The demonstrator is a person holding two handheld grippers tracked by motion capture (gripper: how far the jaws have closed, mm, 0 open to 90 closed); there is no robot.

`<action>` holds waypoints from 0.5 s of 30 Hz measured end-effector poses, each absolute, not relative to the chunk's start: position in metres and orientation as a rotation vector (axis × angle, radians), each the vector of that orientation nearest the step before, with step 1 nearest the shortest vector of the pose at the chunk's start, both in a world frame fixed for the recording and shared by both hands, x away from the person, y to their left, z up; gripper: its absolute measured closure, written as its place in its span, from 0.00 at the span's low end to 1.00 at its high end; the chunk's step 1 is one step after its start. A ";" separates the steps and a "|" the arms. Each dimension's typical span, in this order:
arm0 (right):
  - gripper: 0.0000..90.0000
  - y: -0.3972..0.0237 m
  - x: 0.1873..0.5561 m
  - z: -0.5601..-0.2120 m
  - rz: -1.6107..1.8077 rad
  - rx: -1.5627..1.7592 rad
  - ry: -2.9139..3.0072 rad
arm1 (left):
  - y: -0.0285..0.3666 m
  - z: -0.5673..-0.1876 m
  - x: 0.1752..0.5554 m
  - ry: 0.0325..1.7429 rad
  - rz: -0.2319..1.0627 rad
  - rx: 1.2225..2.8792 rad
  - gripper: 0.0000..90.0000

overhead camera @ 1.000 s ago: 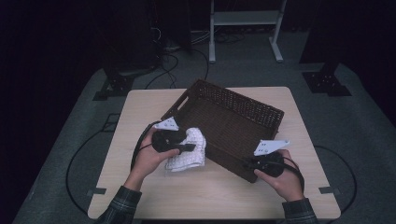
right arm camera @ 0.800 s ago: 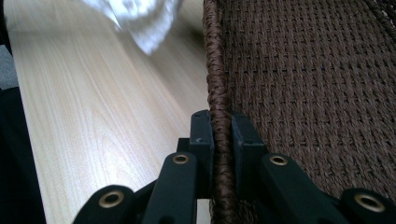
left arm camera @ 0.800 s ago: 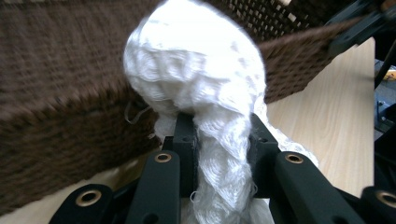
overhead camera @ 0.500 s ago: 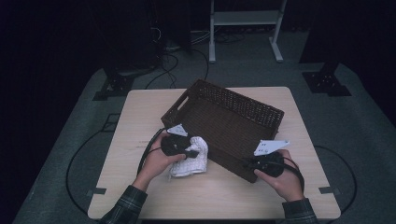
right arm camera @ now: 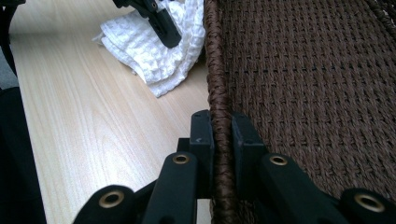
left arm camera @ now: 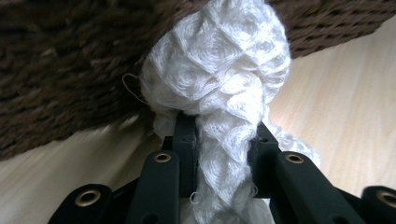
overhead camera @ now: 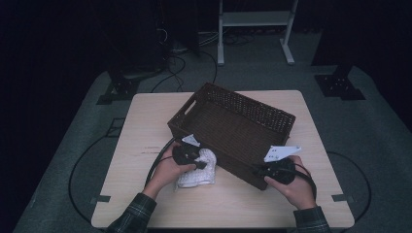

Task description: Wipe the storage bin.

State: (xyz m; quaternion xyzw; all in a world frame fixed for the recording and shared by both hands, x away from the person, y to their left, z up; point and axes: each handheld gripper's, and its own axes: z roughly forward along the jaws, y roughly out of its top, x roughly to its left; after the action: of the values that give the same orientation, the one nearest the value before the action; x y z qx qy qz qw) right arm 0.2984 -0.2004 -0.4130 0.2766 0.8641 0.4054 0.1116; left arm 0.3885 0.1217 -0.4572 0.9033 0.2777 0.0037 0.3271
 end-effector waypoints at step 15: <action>0.89 -0.175 0.293 -0.415 1.194 0.759 2.551 | 0.136 -0.443 0.390 0.735 0.031 2.309 0.78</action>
State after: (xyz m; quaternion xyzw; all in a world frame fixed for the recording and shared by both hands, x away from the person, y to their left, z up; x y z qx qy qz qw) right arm 0.2926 -0.1754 -0.4147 0.2586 0.8690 0.4068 0.1120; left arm 0.3896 0.1364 -0.4429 0.8920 0.2841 0.0119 0.3515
